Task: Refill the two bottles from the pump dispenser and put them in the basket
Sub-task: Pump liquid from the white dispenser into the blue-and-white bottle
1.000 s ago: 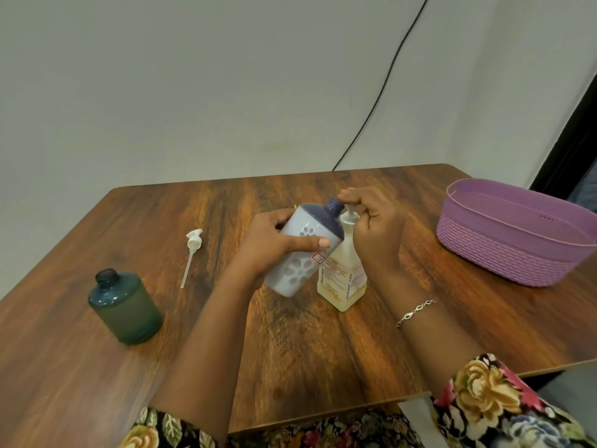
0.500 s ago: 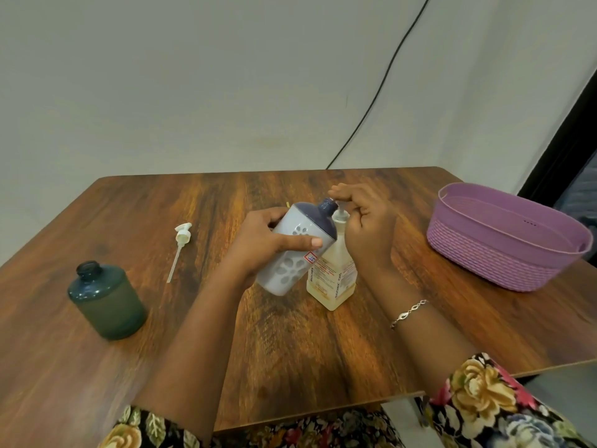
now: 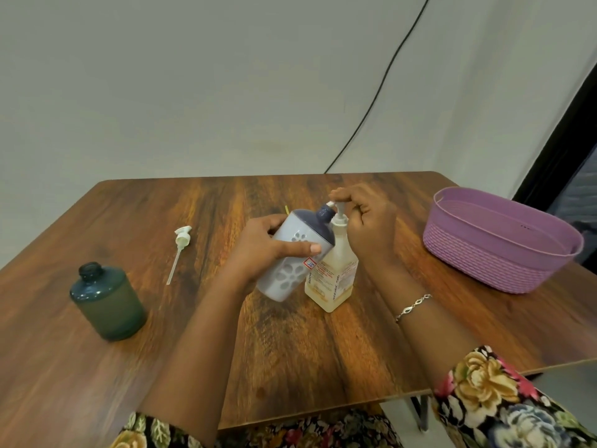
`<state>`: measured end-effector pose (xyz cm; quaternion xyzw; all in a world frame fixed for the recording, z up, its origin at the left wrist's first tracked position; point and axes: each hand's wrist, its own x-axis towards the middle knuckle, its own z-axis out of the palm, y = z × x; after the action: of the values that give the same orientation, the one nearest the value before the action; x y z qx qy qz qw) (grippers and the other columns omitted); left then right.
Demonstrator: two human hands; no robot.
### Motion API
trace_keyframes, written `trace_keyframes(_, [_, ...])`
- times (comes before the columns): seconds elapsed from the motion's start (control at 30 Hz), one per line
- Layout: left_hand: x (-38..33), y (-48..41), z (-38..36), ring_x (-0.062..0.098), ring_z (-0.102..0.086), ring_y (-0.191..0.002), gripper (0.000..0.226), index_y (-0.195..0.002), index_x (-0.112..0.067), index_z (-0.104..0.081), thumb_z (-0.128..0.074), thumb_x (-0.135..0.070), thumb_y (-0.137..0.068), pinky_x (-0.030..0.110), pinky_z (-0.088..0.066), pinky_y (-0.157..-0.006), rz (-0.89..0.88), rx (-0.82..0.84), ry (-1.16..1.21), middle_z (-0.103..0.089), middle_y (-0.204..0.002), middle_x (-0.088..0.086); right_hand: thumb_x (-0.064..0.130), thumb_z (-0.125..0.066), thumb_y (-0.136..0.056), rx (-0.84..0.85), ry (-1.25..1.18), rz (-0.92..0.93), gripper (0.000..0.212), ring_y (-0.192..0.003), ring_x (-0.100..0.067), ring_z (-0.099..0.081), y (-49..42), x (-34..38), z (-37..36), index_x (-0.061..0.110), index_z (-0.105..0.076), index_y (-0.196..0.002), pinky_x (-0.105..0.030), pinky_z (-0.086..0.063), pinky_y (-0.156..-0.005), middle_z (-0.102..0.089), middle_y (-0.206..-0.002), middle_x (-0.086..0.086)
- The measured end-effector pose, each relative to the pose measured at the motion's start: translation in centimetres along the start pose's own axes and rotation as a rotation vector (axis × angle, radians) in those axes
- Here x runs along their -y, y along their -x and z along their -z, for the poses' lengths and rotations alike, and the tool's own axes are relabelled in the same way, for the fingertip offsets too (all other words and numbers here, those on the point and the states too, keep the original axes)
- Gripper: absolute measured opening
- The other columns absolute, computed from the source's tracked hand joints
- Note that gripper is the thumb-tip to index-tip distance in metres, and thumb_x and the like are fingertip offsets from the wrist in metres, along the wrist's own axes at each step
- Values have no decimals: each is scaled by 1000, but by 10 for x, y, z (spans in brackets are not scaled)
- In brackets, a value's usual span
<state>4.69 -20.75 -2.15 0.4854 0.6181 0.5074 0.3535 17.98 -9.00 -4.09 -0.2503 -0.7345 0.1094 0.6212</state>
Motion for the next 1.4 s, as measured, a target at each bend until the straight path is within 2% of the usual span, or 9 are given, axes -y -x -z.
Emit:
trace_keyframes(0.1, [1,-1,-1,13,-68,-65,43,-103,-9,-66,-81,-15,-63,21,-55,-56,-6,-1,3,-71,-85,6,6,-37,-77,-33,22,53,35,-86,-22,-65,14,-2,-6,2,-71,-86,-36,-54,-75,-70,-87,-9])
trace_keyframes(0.33, [1,2,-1,7,-67,-60,42,-102,-9,-67,-81,-12,-63,18,-52,-52,-1,-36,3,-70,-82,4,-1,-36,-73,-27,-35,-8,38,-90,-15,-63,19,-7,-9,4,-71,-86,-46,-53,-76,-67,-88,-1])
trace_keyframes(0.47, [-1,2,-2,6,-66,-59,41,-102,-12,-67,-82,-16,-64,17,-52,-52,-8,-39,-19,-70,-82,2,13,-33,-72,-19,-107,-69,42,-88,-18,-64,7,3,0,4,-72,-84,-43,-53,-79,-65,-88,3])
trace_keyframes(0.63, [3,1,-4,13,-68,-68,39,-99,-14,-67,-82,-19,-64,20,-54,-56,-17,-39,-28,-71,-85,3,-2,-39,-76,-61,-101,-47,34,-93,-18,-65,16,6,-8,2,-70,-88,-20,-51,-83,-66,-92,-1])
trace_keyframes(0.87, [5,-1,-5,9,-67,-61,39,-99,-9,-68,-82,-13,-62,19,-53,-53,-6,-32,19,-71,-81,5,1,-37,-75,-35,-116,-27,36,-93,-8,-60,22,-4,-8,1,-70,-88,-14,-48,-83,-64,-93,0])
trace_keyframes(0.93, [3,0,-5,9,-67,-60,40,-99,-8,-67,-82,-13,-62,19,-53,-52,-6,-27,19,-71,-80,5,-3,-37,-75,-3,-101,-33,36,-93,-10,-61,20,-1,-4,2,-70,-90,-16,-49,-84,-64,-94,1])
trace_keyframes(1.1, [1,1,-3,9,-67,-60,40,-100,-8,-67,-82,-14,-63,19,-51,-51,-21,-19,21,-71,-80,4,16,-33,-72,-11,-11,-27,39,-75,-16,-61,-3,7,-2,4,-70,-74,-33,-46,-76,-68,-77,-4])
trace_keyframes(1.23, [6,0,-5,22,-70,-74,44,-99,-10,-68,-84,-20,-59,38,-57,-69,-12,-33,12,-72,-85,6,6,-39,-77,-67,10,22,32,-82,-18,-64,15,0,-9,4,-71,-81,-48,-52,-72,-69,-84,-5])
trace_keyframes(1.4, [4,-1,-6,23,-69,-76,46,-102,-6,-67,-84,-15,-61,36,-56,-68,7,-28,17,-71,-90,11,-6,-45,-74,-88,-8,18,27,-83,-14,-63,18,-5,-13,2,-70,-81,-33,-53,-74,-69,-83,-7])
